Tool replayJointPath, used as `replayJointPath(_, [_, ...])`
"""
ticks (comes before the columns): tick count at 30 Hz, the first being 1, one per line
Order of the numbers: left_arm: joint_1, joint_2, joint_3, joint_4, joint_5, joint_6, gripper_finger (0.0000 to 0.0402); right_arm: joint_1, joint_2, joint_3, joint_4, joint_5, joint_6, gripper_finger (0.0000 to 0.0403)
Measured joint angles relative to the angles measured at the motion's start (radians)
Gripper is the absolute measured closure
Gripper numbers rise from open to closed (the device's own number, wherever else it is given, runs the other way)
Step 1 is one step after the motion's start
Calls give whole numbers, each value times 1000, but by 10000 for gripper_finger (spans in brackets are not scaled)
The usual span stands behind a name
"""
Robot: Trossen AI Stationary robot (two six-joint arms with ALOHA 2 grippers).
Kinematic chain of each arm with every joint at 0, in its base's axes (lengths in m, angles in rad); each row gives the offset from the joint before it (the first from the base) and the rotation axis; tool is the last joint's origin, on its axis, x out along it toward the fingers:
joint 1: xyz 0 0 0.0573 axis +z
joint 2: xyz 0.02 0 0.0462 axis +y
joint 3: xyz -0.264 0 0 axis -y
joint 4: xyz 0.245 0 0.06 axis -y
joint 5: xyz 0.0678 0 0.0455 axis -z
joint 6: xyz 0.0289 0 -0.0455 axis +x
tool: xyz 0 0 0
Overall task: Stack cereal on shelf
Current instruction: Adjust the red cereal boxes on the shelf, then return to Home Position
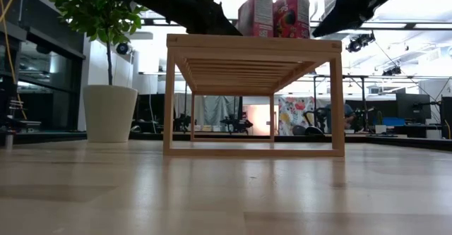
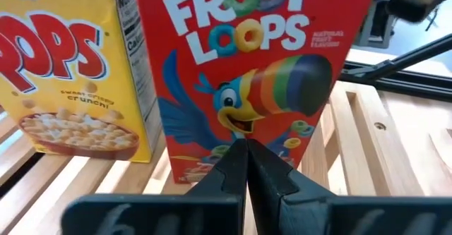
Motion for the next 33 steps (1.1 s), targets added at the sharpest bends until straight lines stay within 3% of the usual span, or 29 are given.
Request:
replayJointPath(5, [0, 0, 0, -3, 3, 9, 401, -12, 5, -62, 101, -15, -2, 403])
replayJointPath(16, [3, 0, 0, -2, 26, 62, 401, -12, 9, -68, 215, -104, 3, 403])
replayJointPath(25, [3, 0, 0, -7, 127, 105, 401, -12, 9, -68, 263, -109, 18, 403])
replayJointPath(33, [-26, -128, -1, -175, 145, 95, 401, -11, -11, -20, 72, -79, -5, 403])
